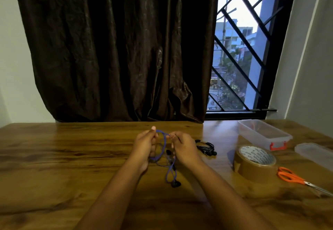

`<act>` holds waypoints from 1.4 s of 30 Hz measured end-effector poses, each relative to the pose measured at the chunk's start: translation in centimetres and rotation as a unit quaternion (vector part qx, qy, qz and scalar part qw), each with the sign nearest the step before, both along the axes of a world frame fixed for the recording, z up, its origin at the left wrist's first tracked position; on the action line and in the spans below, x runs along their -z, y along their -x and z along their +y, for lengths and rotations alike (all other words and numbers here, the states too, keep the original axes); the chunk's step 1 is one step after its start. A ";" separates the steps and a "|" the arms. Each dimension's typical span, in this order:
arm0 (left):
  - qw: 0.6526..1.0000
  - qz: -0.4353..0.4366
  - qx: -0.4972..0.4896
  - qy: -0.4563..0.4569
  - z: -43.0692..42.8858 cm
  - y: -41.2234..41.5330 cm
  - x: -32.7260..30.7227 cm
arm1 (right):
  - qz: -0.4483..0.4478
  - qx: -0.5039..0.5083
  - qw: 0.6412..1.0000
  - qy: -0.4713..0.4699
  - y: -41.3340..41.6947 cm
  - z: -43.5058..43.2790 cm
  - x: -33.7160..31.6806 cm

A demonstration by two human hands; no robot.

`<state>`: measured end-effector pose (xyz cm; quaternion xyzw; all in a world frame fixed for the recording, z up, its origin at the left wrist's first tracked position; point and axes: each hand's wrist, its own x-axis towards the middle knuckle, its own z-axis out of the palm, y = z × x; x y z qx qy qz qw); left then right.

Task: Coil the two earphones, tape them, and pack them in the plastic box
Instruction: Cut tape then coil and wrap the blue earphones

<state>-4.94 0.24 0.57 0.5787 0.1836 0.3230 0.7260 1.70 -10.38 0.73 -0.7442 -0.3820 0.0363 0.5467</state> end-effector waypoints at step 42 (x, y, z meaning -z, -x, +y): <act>0.911 -0.046 0.403 0.077 -0.6 3.3 -2.6 | -0.249 0.003 0.968 0.023 -3.9 -3.2 -0.7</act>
